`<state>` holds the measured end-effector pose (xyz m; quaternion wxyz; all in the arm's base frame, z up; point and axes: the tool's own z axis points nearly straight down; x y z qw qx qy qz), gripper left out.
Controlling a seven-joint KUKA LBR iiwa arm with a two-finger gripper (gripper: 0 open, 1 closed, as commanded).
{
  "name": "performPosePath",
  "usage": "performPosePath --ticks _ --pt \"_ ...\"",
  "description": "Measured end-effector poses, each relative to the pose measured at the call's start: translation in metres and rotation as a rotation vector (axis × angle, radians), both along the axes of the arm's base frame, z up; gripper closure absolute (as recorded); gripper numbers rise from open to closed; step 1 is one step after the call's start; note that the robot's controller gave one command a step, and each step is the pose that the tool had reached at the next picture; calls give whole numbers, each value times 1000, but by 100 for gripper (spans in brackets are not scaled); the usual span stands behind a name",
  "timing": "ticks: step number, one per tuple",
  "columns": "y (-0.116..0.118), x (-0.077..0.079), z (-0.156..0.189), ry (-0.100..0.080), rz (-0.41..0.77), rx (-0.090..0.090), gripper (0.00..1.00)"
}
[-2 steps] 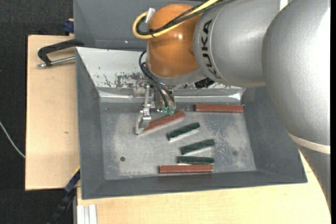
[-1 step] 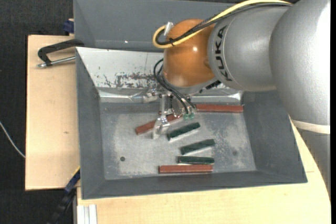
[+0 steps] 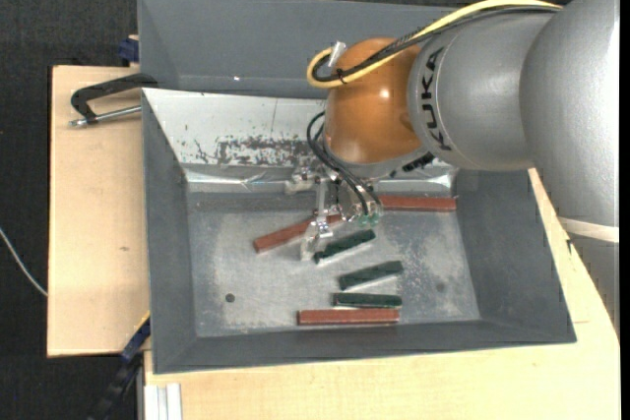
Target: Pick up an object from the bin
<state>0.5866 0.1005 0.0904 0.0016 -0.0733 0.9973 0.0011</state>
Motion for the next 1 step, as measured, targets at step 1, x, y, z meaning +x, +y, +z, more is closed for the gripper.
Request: performPosePath --ticks 1 --pt "-6 2 10 -5 106 0 0"
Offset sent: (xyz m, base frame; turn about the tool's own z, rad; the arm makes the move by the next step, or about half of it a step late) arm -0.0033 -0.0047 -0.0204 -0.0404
